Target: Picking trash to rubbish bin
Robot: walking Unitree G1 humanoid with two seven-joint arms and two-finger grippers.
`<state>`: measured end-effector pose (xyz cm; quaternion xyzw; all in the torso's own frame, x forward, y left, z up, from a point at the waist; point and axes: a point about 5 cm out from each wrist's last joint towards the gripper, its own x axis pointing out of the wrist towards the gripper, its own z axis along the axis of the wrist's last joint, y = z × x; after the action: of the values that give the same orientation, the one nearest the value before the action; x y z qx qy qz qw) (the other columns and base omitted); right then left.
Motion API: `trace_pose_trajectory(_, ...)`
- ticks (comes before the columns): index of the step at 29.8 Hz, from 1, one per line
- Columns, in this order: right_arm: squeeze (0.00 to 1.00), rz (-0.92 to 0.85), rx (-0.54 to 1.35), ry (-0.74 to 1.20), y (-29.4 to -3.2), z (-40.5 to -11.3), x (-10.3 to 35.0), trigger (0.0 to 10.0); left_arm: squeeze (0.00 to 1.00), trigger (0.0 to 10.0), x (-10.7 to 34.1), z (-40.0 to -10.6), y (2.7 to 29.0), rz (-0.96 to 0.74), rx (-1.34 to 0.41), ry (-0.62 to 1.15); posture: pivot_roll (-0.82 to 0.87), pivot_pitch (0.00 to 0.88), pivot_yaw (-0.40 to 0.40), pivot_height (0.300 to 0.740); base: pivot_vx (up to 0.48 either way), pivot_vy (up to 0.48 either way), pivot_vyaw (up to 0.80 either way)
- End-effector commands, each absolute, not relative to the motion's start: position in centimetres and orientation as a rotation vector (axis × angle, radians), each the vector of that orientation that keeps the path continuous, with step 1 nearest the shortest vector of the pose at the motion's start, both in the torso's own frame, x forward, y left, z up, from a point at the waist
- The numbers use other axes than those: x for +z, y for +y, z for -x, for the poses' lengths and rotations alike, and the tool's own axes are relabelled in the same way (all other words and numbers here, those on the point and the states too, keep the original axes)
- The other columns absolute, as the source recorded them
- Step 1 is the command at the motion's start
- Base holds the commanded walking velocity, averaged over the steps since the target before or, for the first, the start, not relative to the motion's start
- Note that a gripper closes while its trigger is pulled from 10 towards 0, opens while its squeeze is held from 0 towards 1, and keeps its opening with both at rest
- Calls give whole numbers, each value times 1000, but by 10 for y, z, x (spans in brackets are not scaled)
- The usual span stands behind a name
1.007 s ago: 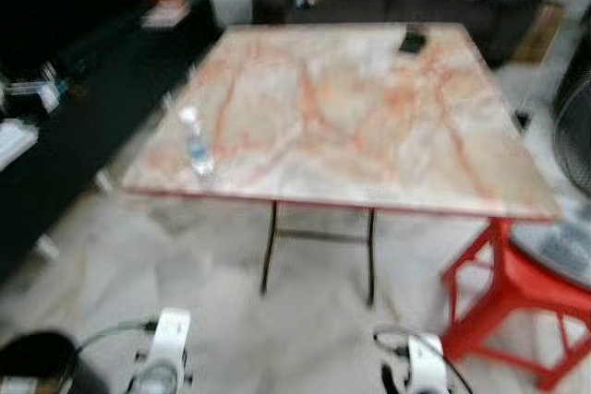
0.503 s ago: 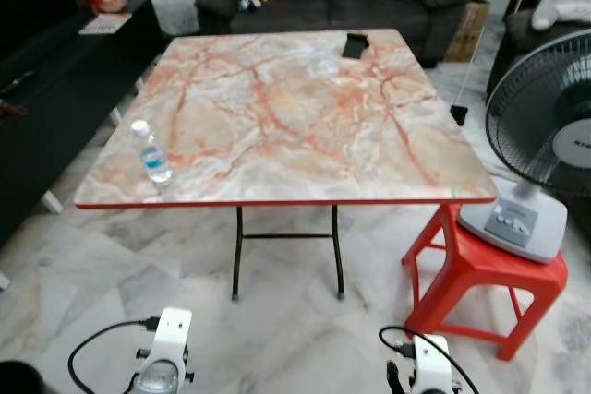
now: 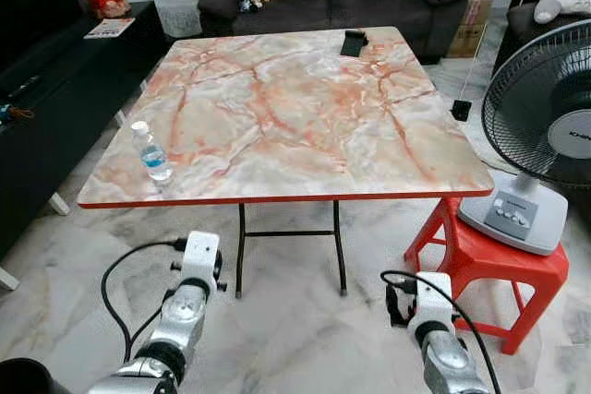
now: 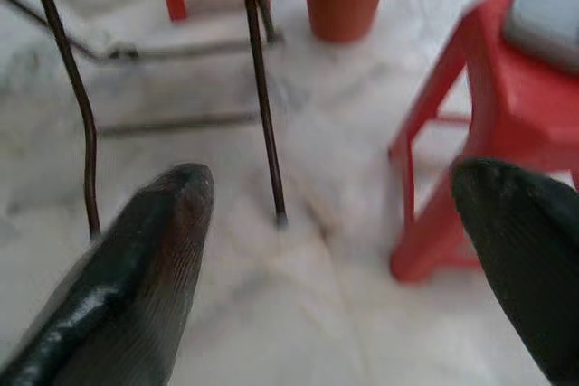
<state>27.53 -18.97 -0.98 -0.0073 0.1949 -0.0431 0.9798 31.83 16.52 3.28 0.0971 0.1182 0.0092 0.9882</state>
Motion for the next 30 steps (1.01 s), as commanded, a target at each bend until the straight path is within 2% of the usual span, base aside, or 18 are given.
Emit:
trace_pose_trajectory(1, 0, 5, -57, 117, -177, -316, 43, 10000, 0, 10000, 63, -334, 158, -192, 34, 64, -82, 0, 46, 740, 0, 0, 0)
trace_pose_trajectory(3, 0, 5, -57, 117, -177, -316, 43, 10000, 0, 10000, 63, -334, 158, -192, 34, 64, -82, 0, 46, 740, 0, 0, 0)
trace_pose_trajectory(4, 0, -3, -49, 1, -171, -328, 66, 10000, 0, 10000, 77, -339, 156, -186, 44, -17, -77, 0, 47, 740, 0, 0, 0)
trace_pose_trajectory(6, 0, -17, -38, -74, -165, -334, 81, 10000, 0, 10000, 88, -343, 153, -166, 45, -77, -75, 0, 48, 740, 0, 0, 0)
trace_pose_trajectory(13, 0, -46, -21, -239, -156, -349, 119, 10000, 0, 10000, 130, -360, 140, -146, 24, -237, -72, 0, 40, 740, 0, 0, 0)
trace_pose_trajectory(17, 0, -52, -24, -270, -156, -353, 129, 10000, 0, 10000, 140, -365, 133, -144, 11, -272, -72, 0, 38, 740, 0, 0, 0)
trace_pose_trajectory(30, 0, -54, -30, -248, -152, -352, 125, 10000, 0, 10000, 134, -364, 136, -144, 22, -241, -71, 0, 40, 740, 0, 394, 0)
